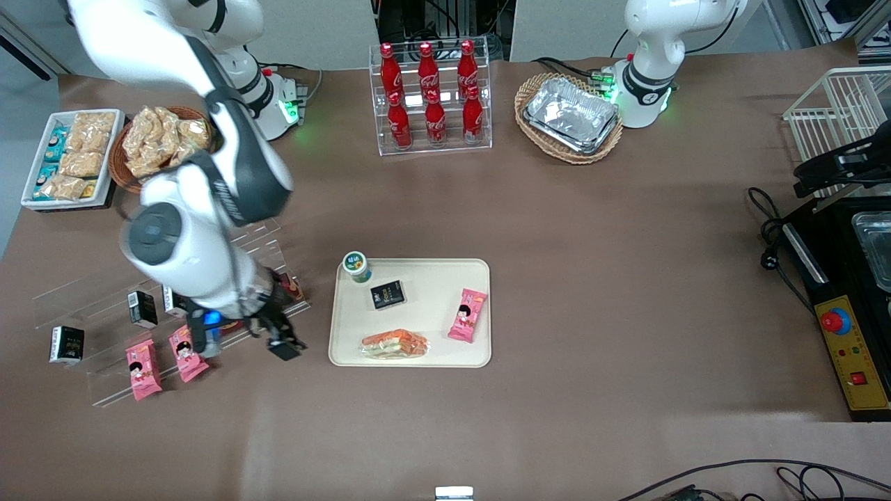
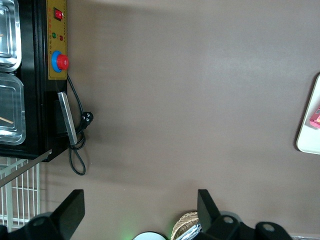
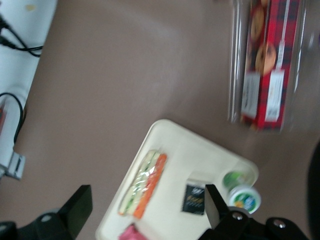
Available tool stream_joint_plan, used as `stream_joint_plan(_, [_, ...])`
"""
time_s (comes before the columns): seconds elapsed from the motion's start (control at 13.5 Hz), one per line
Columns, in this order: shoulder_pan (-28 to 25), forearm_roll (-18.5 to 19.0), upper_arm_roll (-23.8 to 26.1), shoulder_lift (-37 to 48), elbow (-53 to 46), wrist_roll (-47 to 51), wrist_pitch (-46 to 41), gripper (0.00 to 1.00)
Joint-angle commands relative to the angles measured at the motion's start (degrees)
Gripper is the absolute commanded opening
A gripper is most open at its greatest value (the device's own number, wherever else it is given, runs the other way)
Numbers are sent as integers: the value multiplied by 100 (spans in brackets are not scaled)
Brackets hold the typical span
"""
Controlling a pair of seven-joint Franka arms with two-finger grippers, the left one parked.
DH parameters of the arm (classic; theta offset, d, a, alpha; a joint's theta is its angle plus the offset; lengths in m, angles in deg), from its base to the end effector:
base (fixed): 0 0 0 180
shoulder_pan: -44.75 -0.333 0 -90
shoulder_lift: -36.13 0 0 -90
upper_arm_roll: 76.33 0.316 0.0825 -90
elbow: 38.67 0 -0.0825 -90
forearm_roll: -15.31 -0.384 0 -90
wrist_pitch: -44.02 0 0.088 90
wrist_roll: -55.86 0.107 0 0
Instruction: Place sandwich on tray
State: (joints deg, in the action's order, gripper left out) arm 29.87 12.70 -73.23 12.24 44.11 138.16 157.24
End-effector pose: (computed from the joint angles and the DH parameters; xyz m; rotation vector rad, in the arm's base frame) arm 0.6616 0.2114 0.4616 -2.5325 1.6305 -0.0364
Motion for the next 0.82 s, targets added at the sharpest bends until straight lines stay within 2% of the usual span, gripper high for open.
stream_joint_plan(0.0, [511,58,42,498,248,-2150,-413,100])
stream_joint_plan(0.37, [1372,-38,68,893,361,-5350,-1231,100])
stream_joint_plan(0.59, [1716,-73,51,1420,914,-6617,-1250,100])
stream_joint_plan(0.74, [2023,-82,51,1806,1344,-7111,-1276,100])
